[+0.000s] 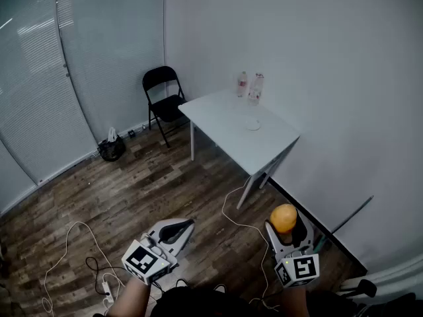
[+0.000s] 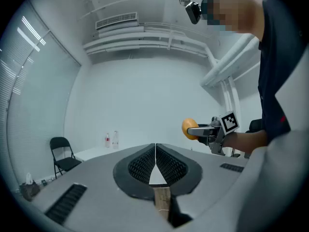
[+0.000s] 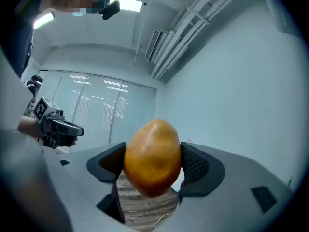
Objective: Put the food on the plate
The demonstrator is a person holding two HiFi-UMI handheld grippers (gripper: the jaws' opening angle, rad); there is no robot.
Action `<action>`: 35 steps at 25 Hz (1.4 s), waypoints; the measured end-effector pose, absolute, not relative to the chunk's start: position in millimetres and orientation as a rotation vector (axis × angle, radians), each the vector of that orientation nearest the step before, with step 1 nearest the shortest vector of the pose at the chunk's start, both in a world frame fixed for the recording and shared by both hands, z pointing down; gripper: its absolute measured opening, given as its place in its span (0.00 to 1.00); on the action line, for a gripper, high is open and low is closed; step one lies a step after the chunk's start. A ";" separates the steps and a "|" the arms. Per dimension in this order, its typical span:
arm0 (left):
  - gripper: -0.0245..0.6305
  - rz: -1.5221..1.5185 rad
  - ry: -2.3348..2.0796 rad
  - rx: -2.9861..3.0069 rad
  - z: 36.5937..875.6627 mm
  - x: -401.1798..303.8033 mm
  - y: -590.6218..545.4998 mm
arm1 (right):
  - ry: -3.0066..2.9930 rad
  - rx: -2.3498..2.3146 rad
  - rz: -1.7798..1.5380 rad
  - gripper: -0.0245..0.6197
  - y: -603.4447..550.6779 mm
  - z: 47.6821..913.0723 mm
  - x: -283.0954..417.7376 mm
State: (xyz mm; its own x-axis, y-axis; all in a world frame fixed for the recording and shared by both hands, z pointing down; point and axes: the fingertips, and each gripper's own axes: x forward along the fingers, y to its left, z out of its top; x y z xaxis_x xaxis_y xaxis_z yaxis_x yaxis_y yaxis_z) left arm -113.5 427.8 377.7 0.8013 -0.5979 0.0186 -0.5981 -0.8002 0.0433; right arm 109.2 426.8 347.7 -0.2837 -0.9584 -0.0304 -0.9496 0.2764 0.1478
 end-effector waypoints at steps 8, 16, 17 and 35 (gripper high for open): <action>0.07 0.012 -0.962 2.934 385.9 -114.3 427.0 | -2.448 1.816 -0.192 0.60 423.9 357.8 104.3; 0.07 0.010 -0.958 2.931 387.2 -116.8 421.1 | -2.454 1.809 -0.206 0.60 416.3 359.4 99.0; 0.07 0.007 -0.958 2.933 387.6 -117.6 420.0 | -2.449 1.811 -0.212 0.60 415.0 359.0 98.4; 0.07 0.024 -0.913 2.923 408.2 -192.3 413.1 | -2.442 1.781 -0.193 0.60 404.1 375.3 17.3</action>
State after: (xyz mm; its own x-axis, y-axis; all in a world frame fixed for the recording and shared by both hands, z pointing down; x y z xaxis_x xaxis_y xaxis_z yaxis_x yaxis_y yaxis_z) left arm -192.3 413.1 408.2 0.8224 -0.5676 0.0386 -0.5688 -0.8194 0.0708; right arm 17.3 404.1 375.3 -0.3039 -0.9526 0.0160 -0.9382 0.3021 0.1689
